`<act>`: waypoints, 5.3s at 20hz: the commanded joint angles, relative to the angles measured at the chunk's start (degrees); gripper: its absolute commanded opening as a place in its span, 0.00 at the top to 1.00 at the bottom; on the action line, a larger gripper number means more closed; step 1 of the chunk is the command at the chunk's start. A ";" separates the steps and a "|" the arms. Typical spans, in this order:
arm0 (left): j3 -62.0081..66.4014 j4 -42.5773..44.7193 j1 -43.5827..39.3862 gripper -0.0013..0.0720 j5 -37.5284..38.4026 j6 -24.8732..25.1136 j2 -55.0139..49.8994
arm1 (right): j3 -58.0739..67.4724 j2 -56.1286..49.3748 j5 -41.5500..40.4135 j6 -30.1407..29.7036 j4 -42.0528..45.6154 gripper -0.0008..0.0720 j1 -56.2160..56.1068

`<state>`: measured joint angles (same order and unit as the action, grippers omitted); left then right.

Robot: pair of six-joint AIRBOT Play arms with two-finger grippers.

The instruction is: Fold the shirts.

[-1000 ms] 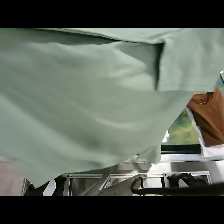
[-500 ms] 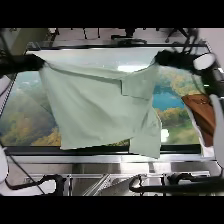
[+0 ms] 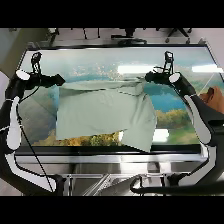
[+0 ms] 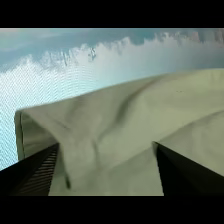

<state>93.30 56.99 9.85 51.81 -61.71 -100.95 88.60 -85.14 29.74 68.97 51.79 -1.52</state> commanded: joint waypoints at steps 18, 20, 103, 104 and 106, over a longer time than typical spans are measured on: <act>-38.62 0.26 24.68 0.04 29.57 -5.14 15.47 | -14.47 11.93 42.27 -9.22 2.14 0.49 20.11; -40.94 0.28 23.98 0.04 27.85 -4.68 13.29 | -14.47 11.89 42.23 -9.55 1.95 0.49 20.06; 21.66 9.75 -6.95 0.97 30.71 -9.49 -16.52 | -18.34 6.12 19.15 -29.97 -15.37 0.96 23.02; 20.98 9.49 -6.95 0.97 30.71 -9.46 -16.61 | -18.34 5.31 19.10 -29.97 -15.34 0.96 22.45; 18.60 9.55 -6.95 0.97 30.58 -9.46 -16.61 | -18.34 4.39 19.12 -29.97 -15.32 0.96 21.94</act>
<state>113.84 65.63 3.05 82.78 -71.16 -117.43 70.22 -79.35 49.17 38.96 35.83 21.28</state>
